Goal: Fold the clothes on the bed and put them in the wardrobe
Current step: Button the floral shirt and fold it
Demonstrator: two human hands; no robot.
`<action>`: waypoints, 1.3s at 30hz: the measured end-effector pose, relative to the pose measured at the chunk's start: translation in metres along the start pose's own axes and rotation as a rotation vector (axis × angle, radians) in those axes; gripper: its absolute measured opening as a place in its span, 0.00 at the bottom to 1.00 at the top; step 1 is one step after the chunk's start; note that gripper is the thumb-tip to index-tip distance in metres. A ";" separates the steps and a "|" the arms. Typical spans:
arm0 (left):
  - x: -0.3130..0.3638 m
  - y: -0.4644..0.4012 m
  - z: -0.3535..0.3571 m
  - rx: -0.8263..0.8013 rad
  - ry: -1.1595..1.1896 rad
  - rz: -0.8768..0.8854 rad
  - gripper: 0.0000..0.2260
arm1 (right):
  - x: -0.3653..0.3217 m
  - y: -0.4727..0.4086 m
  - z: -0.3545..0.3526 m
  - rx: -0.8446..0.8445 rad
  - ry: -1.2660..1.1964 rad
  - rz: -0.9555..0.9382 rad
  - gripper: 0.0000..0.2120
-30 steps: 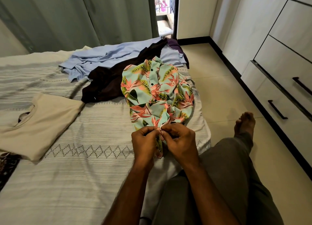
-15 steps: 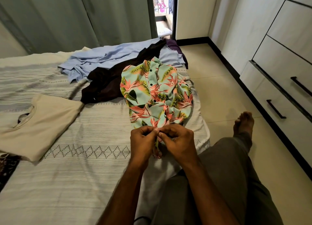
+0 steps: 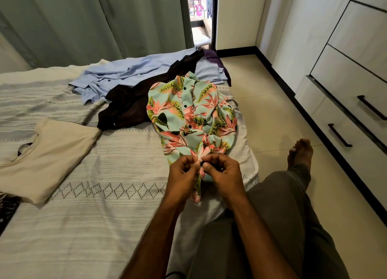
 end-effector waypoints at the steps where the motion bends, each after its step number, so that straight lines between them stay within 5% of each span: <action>1: 0.002 0.000 0.002 -0.048 -0.028 0.004 0.04 | 0.001 -0.001 -0.002 0.024 -0.008 0.008 0.09; 4: 0.004 -0.004 0.009 -0.184 -0.123 0.003 0.07 | 0.006 -0.002 -0.011 0.118 0.013 0.061 0.07; 7: -0.004 -0.033 -0.010 0.000 -0.117 -0.035 0.02 | 0.012 -0.004 -0.006 0.125 0.262 0.088 0.08; 10: -0.007 -0.058 -0.009 0.004 -0.335 -0.024 0.13 | 0.015 -0.003 0.009 0.047 0.387 0.079 0.09; 12: -0.013 -0.062 0.009 -0.189 -0.462 0.004 0.07 | 0.010 -0.003 0.002 0.130 0.379 0.050 0.07; 15: -0.017 -0.045 0.041 -0.686 -0.525 0.077 0.09 | -0.002 -0.004 -0.018 0.339 0.354 -0.030 0.04; 17: -0.020 -0.020 0.049 -1.047 -0.526 -0.001 0.12 | -0.008 -0.009 -0.014 0.332 0.369 -0.054 0.11; 19: -0.024 -0.006 0.042 -1.208 -0.504 -0.115 0.09 | -0.005 -0.020 0.001 0.247 0.561 0.007 0.19; 21: -0.021 -0.027 0.029 -1.021 -0.472 -0.083 0.04 | 0.008 -0.024 0.010 0.184 0.805 0.144 0.21; 23: -0.013 -0.063 0.009 -0.633 -0.465 0.021 0.02 | 0.013 -0.019 0.006 0.198 0.855 0.267 0.13; 25: -0.001 -0.091 -0.011 -0.248 -0.484 0.142 0.08 | 0.013 -0.011 0.002 0.196 0.891 0.321 0.12; 27: 0.009 -0.104 -0.013 -0.081 -0.527 0.235 0.13 | 0.019 -0.002 0.000 0.158 0.892 0.358 0.14; 29: 0.004 -0.116 0.005 -0.183 -0.690 0.311 0.23 | 0.014 0.001 -0.006 0.194 0.859 0.319 0.10; 32: -0.035 -0.109 0.024 -0.481 -0.941 0.182 0.36 | -0.013 -0.010 -0.013 0.368 0.739 0.068 0.01; 36: -0.043 -0.089 0.017 -0.499 -1.029 0.214 0.40 | -0.027 -0.042 0.007 0.375 0.786 -0.077 0.17; 39: -0.042 -0.075 0.006 -0.573 -0.900 0.106 0.42 | -0.012 -0.056 0.012 0.283 1.000 0.064 0.19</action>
Point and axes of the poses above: each hand's wrist, its own y-axis away from the middle knuckle, its own z-axis out of the palm, x = y × z, the point moved 10 cm from there along -y, towards the middle knuckle, and after that the axes turned 15 degrees about z, right-handed, at the moved point
